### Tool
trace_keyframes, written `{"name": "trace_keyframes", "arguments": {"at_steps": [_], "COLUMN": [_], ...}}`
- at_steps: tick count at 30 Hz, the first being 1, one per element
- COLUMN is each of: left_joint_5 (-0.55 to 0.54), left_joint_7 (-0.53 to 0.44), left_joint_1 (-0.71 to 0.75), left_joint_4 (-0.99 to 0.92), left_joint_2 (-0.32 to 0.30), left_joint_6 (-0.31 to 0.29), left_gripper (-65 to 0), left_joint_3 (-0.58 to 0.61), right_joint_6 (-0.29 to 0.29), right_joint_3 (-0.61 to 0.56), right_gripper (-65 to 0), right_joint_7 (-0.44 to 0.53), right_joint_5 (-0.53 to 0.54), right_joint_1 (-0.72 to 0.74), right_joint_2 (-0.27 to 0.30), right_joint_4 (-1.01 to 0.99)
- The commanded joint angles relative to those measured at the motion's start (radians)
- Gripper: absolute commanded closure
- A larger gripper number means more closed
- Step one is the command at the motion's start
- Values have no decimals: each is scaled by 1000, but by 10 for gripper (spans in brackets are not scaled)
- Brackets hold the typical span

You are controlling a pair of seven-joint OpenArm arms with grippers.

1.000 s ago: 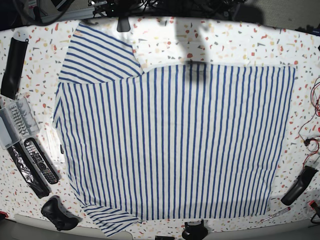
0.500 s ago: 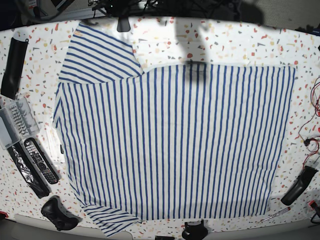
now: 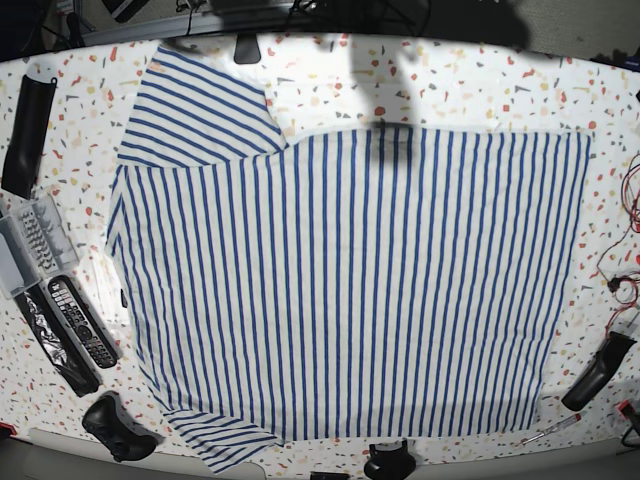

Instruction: Layout the t-shirt on the table in an organized manner, then fold the t-shirt properly

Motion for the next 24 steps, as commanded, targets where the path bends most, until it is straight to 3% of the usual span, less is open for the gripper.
{"name": "trace_keyframes", "arguments": {"at_steps": [1, 4, 11, 16, 21, 24], "left_joint_5": [-26, -89, -81, 55, 184, 292], "left_joint_7": [6, 58, 151, 213, 302, 309], "left_joint_1": [40, 122, 300, 369, 373, 372], "left_joint_4": [51, 192, 507, 708, 884, 970], "left_joint_2": [-22, -82, -228, -301, -367, -412], "left_joint_6": [-3, -3, -3, -2, -2, 2], "left_gripper": [-125, -125, -125, -125, -125, -125], "left_joint_3": [-3, -3, -3, -3, -3, -3], "right_joint_6": [5, 5, 8, 8, 9, 8], "right_joint_3": [1, 2, 33, 143, 271, 333], "right_gripper": [-132, -132, -132, -132, -132, -132], "right_joint_7": [-10, -39, -63, -115, -174, -185], "right_joint_5": [23, 40, -16, -50, -51, -91], "right_joint_1": [-46, -158, -390, -491, -517, -516], "right_joint_2": [35, 121, 286, 329, 330, 330], "right_joint_4": [57, 223, 599, 819, 953, 998]}}
